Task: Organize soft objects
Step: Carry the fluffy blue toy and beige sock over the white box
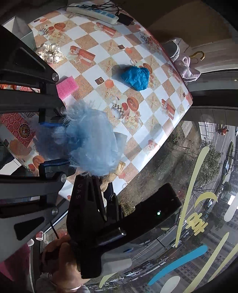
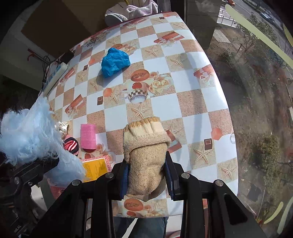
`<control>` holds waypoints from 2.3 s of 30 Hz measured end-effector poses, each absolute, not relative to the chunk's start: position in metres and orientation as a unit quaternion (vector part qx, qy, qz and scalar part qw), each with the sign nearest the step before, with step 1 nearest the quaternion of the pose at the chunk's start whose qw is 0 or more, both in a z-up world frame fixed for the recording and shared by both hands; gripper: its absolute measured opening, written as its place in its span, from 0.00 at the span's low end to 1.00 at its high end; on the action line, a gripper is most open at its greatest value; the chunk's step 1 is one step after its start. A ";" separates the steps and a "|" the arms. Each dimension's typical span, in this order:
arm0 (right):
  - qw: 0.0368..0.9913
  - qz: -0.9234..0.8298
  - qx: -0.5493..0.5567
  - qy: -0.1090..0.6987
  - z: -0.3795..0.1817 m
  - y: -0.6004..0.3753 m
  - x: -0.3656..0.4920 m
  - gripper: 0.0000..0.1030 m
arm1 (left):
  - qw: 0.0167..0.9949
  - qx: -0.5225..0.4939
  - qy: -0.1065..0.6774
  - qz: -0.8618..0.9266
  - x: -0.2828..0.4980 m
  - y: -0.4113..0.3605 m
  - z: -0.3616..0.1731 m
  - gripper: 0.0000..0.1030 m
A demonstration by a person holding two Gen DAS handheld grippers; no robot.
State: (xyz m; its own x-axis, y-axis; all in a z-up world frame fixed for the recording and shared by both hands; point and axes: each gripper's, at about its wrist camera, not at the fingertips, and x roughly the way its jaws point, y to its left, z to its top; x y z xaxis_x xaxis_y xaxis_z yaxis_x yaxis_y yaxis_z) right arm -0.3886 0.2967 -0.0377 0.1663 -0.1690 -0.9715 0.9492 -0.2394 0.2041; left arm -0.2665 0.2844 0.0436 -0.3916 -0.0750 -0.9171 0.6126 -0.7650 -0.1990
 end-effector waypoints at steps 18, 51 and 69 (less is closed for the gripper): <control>0.547 -0.378 0.572 0.480 -0.078 0.394 -0.263 0.34 | 0.229 0.537 0.256 -0.771 -0.138 0.379 0.043 0.29; 0.706 -0.323 0.424 0.465 0.005 0.380 -0.092 0.34 | 0.421 0.514 0.310 -0.680 0.024 0.386 0.041 0.29; 0.699 -0.325 0.410 0.487 0.007 0.380 -0.088 0.34 | 0.433 0.494 0.324 -0.681 0.029 0.384 0.038 0.29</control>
State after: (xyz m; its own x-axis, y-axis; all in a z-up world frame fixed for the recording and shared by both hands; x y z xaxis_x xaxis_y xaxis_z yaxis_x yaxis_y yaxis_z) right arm -0.0879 0.3797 0.0069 0.3138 -0.0545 -0.9479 0.8540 0.4525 0.2567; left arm 0.0290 0.3838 0.0380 -0.1361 -0.2704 -0.9531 0.9098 -0.4149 -0.0122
